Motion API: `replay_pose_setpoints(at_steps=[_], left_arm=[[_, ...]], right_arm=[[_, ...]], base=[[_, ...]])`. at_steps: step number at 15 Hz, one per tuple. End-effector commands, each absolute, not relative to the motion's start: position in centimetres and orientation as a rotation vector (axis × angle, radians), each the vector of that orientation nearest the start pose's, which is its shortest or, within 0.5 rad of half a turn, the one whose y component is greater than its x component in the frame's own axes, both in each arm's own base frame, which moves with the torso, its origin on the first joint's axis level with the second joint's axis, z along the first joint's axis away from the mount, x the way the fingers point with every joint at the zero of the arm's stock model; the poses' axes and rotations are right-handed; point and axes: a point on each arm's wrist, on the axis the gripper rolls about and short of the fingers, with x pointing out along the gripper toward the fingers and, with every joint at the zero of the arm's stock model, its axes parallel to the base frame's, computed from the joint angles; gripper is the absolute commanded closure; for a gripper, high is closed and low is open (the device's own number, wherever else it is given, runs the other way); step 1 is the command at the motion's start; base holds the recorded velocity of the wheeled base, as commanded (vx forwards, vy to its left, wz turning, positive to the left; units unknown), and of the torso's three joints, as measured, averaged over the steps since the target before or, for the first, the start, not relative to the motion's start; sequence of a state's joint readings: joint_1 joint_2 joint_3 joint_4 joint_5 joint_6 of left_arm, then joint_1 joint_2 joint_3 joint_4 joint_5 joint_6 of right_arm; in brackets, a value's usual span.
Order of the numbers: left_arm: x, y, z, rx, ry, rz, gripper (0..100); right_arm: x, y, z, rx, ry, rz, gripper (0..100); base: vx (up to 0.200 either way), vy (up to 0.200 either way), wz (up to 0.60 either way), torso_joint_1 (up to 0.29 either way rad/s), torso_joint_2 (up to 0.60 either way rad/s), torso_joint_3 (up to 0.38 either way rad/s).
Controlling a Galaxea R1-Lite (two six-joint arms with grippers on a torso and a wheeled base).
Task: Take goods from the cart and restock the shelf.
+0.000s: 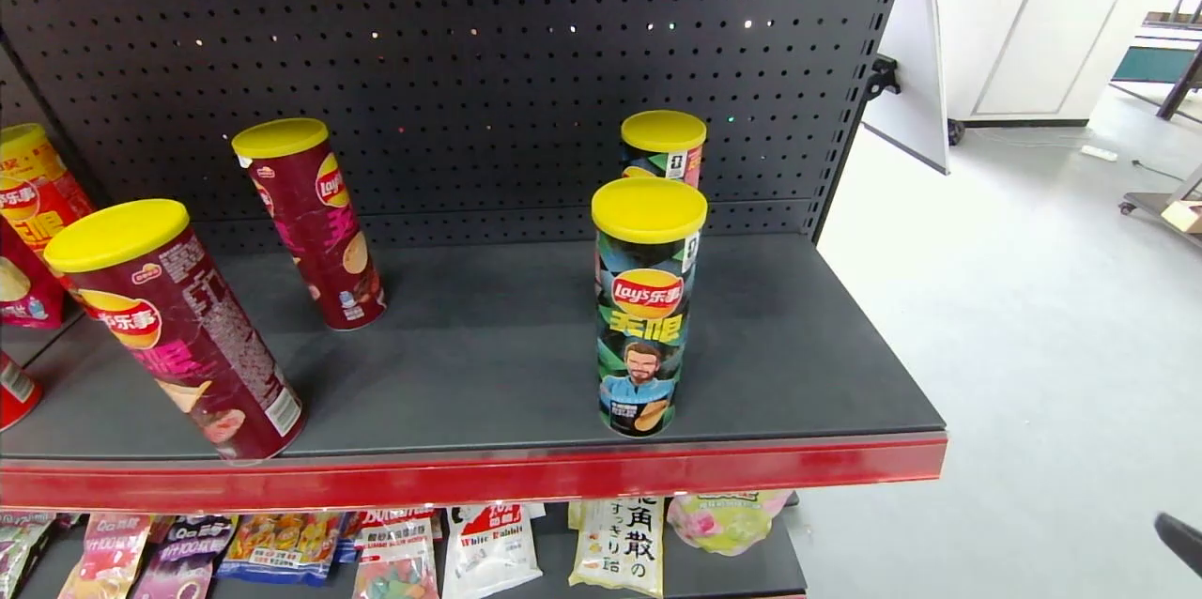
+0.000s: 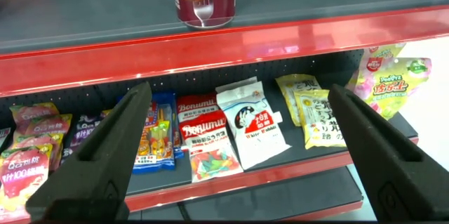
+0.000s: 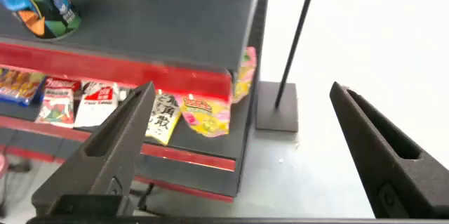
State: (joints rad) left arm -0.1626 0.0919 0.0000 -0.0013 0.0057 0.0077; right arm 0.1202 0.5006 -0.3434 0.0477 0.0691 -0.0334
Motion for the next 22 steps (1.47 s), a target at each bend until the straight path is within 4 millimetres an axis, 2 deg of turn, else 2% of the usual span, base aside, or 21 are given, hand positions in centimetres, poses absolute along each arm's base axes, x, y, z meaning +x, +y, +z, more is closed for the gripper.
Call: replay_pose_setpoints(at_steps=[1,2,4,6,8,9,10,12,13,14,22], left_arm=[[-1.5,0.3,7.7,0.015,0.091,-0.157,0],[-1.5,0.3,7.7,0.015,0.091,-0.157,0],[-1.5,0.3,7.7,0.015,0.091,-0.157,0],[-1.5,0.3,7.7,0.015,0.091,-0.157,0],[-1.5,0.3,7.7,0.015,0.091,-0.157,0],[-1.5,0.3,7.7,0.015,0.091,-0.157,0],[-1.5,0.3,7.7,0.015,0.091,-0.157,0],[-1.5,0.3,7.7,0.015,0.091,-0.157,0],[-1.5,0.3,7.7,0.015,0.091,-0.157,0],[-1.5,0.3,7.7,0.017,0.091,-0.157,0],[-1.5,0.3,7.7,0.018,0.091,-0.161,0]], right_arm=[[-1.9,0.0,14.2,-0.046,0.066,0.123,0],[-1.9,0.0,14.2,-0.046,0.066,0.123,0],[-2.0,-0.2,11.9,-0.049,0.088,0.022,0],[-2.1,-0.2,8.7,-0.077,0.099,0.011,0],[-1.6,-0.1,8.5,-0.079,0.018,0.054,0],[-1.6,0.1,8.4,-0.066,0.014,0.149,0],[-1.7,0.1,8.4,-0.015,0.023,0.157,0],[-1.7,0.1,8.1,0.007,0.046,0.13,0],[-1.9,0.0,7.6,-0.008,0.054,0.035,0],[-2.1,0.0,7.6,-0.006,0.026,0.023,0],[-2.3,0.1,7.5,0.0,0.002,0.032,0]], base=[[0.0,0.0,0.0,0.0,0.0,0.0],[0.0,0.0,0.0,0.0,0.0,0.0],[0.0,0.0,0.0,0.0,0.0,0.0],[0.0,0.0,0.0,0.0,0.0,0.0],[0.0,0.0,0.0,0.0,0.0,0.0],[0.0,0.0,0.0,0.0,0.0,0.0],[0.0,0.0,0.0,0.0,0.0,0.0],[0.0,0.0,0.0,0.0,0.0,0.0],[0.0,0.0,0.0,0.0,0.0,0.0],[0.0,0.0,0.0,0.0,0.0,0.0],[0.0,0.0,0.0,0.0,0.0,0.0]])
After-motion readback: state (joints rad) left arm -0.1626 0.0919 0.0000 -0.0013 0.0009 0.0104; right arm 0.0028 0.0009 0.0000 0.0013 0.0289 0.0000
